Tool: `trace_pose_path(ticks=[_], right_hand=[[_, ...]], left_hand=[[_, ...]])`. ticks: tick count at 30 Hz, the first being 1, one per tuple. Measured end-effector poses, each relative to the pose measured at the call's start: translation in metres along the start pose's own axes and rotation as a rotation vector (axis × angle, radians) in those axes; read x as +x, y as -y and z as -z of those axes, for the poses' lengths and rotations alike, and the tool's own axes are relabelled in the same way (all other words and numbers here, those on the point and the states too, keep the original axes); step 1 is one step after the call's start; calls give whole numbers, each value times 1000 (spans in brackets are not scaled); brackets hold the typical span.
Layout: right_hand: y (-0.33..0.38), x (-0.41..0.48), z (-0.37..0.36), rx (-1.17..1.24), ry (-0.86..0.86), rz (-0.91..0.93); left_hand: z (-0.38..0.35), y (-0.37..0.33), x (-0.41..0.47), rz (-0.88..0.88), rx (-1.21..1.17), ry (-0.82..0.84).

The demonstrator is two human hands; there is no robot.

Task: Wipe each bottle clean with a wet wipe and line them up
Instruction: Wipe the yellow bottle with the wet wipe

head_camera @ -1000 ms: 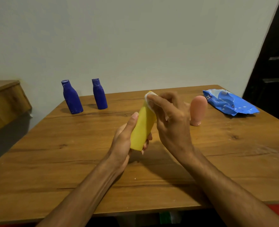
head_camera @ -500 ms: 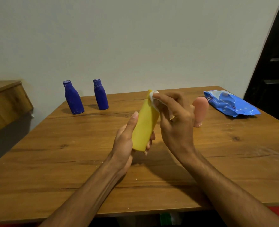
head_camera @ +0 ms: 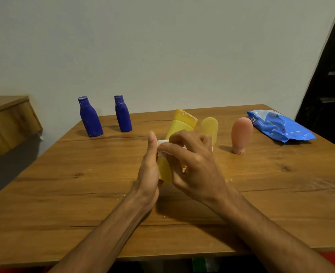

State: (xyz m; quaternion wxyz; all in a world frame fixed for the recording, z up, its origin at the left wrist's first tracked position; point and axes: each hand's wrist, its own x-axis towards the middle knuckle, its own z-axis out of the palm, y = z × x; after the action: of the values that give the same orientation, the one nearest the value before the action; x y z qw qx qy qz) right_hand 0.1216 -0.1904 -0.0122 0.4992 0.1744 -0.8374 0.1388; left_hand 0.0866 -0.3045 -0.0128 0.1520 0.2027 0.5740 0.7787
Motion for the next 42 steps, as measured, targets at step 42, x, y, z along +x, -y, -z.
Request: trace_pose_path(ticks=[42], right_hand=[[-19,12,5,389,-372,-477]], left_hand=[[5,0,2,189,-314,224]])
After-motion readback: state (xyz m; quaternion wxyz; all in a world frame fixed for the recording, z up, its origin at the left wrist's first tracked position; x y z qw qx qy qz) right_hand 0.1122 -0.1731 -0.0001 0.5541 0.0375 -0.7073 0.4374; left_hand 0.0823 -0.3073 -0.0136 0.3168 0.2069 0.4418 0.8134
